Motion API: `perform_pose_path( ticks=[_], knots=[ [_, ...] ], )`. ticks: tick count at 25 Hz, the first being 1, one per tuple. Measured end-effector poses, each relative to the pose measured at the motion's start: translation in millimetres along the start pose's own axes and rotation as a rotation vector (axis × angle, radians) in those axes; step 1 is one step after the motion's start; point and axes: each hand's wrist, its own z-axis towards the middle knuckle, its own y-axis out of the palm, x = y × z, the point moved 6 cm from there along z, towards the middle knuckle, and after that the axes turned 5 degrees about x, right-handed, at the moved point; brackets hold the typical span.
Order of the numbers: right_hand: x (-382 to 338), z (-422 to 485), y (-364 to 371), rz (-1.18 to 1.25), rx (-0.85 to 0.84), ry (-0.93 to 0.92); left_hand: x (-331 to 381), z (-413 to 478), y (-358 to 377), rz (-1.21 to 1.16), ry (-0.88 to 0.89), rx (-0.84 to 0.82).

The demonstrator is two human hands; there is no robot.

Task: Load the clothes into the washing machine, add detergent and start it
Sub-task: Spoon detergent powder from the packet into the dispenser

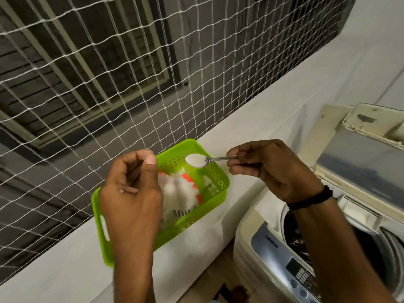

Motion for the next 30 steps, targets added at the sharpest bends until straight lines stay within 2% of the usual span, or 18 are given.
perform_pose_path(
  ticks=[4, 8, 12, 15, 17, 20, 23, 25, 27, 30],
  knots=[
    [-5.8, -11.5, -59.6, 0.035, 0.138, -0.007, 13.5, -18.8, 60.2, -0.158, 0.013, -0.152],
    [-2.7, -24.3, -129.5, 0.085, 0.282, -0.014, 16.6, -42.5, 132.6, -0.286, -0.077, -0.34],
    [6.9, -35.1, -198.2, 0.168, 0.433, -0.052, 17.9, -74.9, 200.7, -0.279, -0.164, -0.488],
    [25.6, -43.7, -258.9, 0.244, 0.59, -0.055, 8.3, -111.1, 256.7, -0.263, -0.245, -0.659],
    [46.8, -50.0, -302.8, 0.27, 0.705, -0.039, -9.0, -144.2, 296.6, -0.271, -0.428, -0.79],
    [86.2, -59.7, -367.3, 0.245, 0.905, -0.008, -46.6, -205.3, 353.2, -0.287, -0.801, -0.965],
    [137.8, -58.9, -414.7, 0.297, 1.08, 0.019, -91.5, -260.7, 392.0, -0.242, -1.08, -1.053],
    [164.4, -55.3, -435.9, 0.144, 1.183, 0.058, -118.1, -291.2, 408.2, -0.203, -1.228, -1.073],
    [177.4, -53.0, -445.1, -0.133, 1.249, 0.117, -135.1, -314.7, 418.7, -0.187, -1.351, -1.077],
    [179.8, -42.3, -435.9, -0.572, 1.2, 0.089, -153.4, -338.2, 432.2, -0.175, -1.473, -1.033]
  ],
)
